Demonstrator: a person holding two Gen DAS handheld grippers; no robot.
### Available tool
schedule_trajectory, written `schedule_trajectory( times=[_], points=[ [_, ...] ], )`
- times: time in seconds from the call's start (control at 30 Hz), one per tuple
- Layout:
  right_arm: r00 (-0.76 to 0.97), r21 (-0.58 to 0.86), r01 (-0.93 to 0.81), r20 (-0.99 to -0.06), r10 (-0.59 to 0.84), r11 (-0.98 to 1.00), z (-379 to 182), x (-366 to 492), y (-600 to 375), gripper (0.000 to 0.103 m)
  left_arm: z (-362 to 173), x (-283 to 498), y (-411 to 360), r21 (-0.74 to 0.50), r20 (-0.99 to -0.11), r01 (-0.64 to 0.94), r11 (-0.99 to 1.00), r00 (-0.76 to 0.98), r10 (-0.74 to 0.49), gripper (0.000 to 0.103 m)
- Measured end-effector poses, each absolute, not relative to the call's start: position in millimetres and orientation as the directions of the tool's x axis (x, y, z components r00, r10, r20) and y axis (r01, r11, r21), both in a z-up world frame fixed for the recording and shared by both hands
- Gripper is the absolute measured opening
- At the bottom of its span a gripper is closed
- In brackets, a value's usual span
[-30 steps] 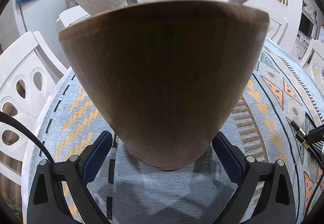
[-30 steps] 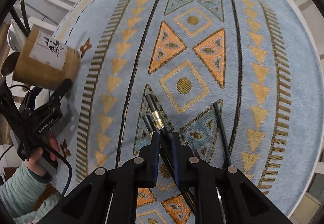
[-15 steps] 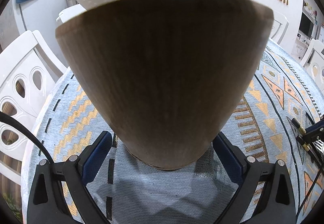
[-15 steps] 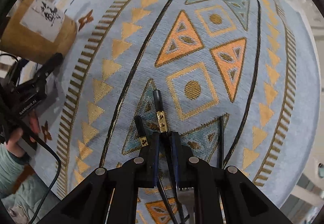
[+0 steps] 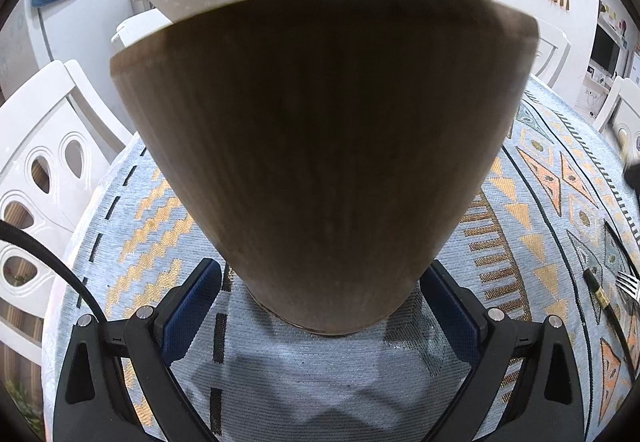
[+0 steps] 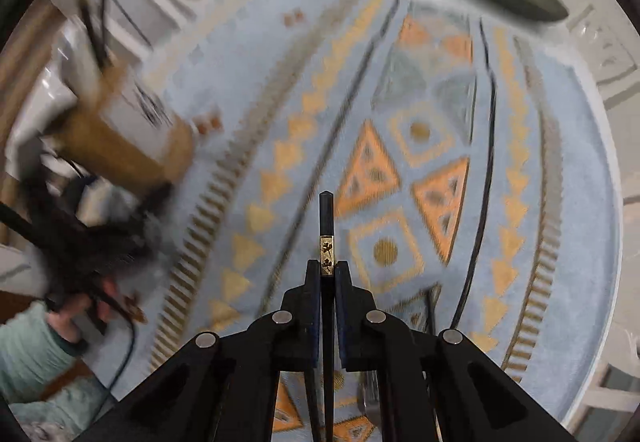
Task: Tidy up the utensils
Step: 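Grasp a black gold-tipped chopstick with the right tool and lift, then carry the chopstick over the wooden cup and open the right tool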
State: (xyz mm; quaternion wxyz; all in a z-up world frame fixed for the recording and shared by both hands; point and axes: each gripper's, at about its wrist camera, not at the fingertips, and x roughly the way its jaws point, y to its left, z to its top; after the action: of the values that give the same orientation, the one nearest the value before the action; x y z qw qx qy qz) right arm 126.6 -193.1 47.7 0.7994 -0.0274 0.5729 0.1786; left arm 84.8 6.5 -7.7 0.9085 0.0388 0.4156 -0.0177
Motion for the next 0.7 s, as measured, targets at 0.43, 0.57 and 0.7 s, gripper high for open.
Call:
schedule_trajectory(
  times=[0.43,0.57,0.7],
  points=[
    [0.492,0.228,-0.290,-0.797,0.349,0.929,134,109,-230,0.006,-7,85,7,0.055,-0.757,0.065,0.996,0.654,-0.001,0.101],
    [0.503,0.247,-0.299,-0.780,0.372,0.922,142,99,-231,0.006,-7,85,6,0.057,-0.756,0.064,0.996,0.654,0.001,0.101],
    [0.529,0.283,-0.296,-0.747,0.403,0.912,158,95,-233,0.006,-7,85,6,0.057,-0.756,0.064,0.996,0.654,0.001,0.101]
  ],
)
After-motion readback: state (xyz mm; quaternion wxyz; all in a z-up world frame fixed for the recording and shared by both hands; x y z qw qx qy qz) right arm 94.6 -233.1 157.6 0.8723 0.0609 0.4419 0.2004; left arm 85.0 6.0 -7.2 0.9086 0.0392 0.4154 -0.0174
